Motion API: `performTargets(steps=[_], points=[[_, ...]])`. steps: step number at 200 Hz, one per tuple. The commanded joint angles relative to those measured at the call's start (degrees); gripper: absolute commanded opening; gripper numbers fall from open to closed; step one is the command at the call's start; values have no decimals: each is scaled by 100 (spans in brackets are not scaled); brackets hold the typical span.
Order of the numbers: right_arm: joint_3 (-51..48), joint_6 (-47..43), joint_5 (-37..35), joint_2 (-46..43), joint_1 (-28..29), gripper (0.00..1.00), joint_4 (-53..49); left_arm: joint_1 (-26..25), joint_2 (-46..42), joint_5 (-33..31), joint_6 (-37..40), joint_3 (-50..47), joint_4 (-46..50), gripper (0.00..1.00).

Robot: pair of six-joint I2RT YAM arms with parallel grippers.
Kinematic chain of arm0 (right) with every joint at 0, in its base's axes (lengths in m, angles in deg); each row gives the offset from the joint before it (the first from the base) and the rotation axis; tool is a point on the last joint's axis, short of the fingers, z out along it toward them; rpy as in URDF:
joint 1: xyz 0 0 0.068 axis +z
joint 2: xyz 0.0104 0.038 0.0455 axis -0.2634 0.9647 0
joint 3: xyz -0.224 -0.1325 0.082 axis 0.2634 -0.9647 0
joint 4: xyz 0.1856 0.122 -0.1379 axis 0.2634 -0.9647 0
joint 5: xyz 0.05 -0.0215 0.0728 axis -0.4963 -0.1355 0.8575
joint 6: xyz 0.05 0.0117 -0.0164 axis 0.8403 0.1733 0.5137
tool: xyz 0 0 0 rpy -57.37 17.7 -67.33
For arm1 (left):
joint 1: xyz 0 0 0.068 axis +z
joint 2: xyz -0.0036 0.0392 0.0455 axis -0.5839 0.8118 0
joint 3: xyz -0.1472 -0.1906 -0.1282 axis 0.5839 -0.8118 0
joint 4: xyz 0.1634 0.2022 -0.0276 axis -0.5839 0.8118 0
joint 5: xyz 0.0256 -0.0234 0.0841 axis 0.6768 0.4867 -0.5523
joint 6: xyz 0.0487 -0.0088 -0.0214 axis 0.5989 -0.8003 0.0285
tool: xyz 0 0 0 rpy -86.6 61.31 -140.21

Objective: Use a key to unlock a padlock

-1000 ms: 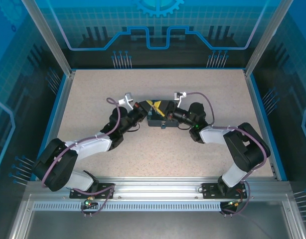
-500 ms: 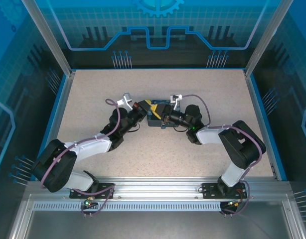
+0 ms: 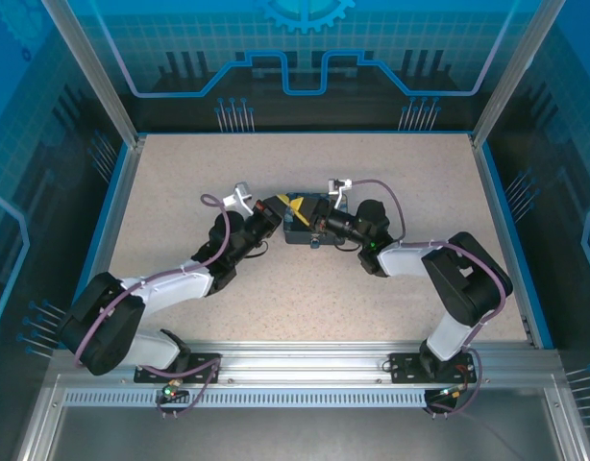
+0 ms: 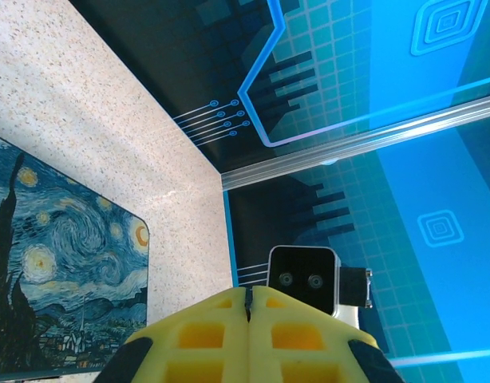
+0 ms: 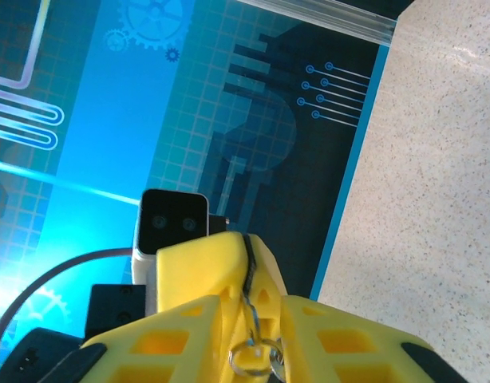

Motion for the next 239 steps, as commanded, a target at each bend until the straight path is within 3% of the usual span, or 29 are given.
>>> performTargets(steps=[1,126,213,239], points=[[141,-3,-34,39,41,24,194,-52,-138,-170,140,-57,-166,0],[149,-3,36,180,134,15,256,-80,-142,-323,205,-34,-122,0],[140,-55,57,232,229,17,256,-92,-129,-435,261,-25,-87,0],[128,-55,79,247,239,2,266,-91,-120,-463,266,-38,-70,0]])
